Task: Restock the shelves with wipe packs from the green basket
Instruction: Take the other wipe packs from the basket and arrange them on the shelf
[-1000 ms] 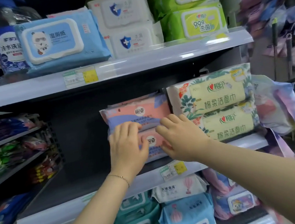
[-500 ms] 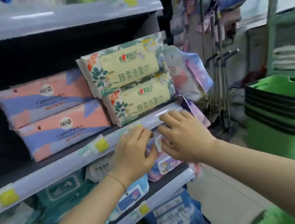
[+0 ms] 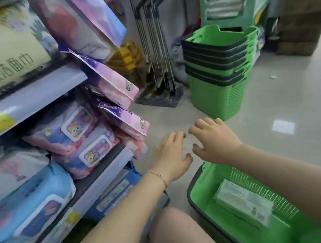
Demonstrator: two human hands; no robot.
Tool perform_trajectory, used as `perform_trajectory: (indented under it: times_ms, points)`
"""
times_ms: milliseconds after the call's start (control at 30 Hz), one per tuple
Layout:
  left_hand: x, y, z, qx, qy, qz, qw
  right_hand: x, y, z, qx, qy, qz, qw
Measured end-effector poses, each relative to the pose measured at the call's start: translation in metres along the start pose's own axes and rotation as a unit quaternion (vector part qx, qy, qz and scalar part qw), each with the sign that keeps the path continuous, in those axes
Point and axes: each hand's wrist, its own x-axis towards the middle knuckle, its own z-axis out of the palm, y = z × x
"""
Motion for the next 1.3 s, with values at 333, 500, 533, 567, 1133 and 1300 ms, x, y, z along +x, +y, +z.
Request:
perform_trajectory:
  times_ms: [333, 500, 533, 567, 1133, 1300]
  points:
    - [0.021, 0.044, 0.128, -0.032, -0.257, -0.004, 0.966, -0.077, 0.061, 0.111, 0.036, -0.178, 0.157, 0.971]
    - [0.023, 0.04, 0.157, -0.07, -0.317, 0.024, 0.946, -0.115, 0.08, 0.159, 0.05, -0.257, 0.229, 0.938]
    - [0.022, 0.038, 0.161, -0.07, -0.328, 0.03, 0.942, -0.122, 0.082, 0.168, 0.055, -0.276, 0.245, 0.928]
    - [0.022, 0.036, 0.164, -0.063, -0.339, 0.039, 0.938, -0.13, 0.084, 0.177, 0.062, -0.297, 0.26, 0.917]
    - [0.052, 0.023, 0.172, -0.183, -0.355, 0.019, 0.917, -0.188, 0.085, 0.299, 0.187, -0.401, 0.425, 0.789]
    - [0.051, 0.024, 0.178, -0.169, -0.376, 0.025, 0.911, -0.192, 0.086, 0.314, 0.195, -0.4, 0.445, 0.777]
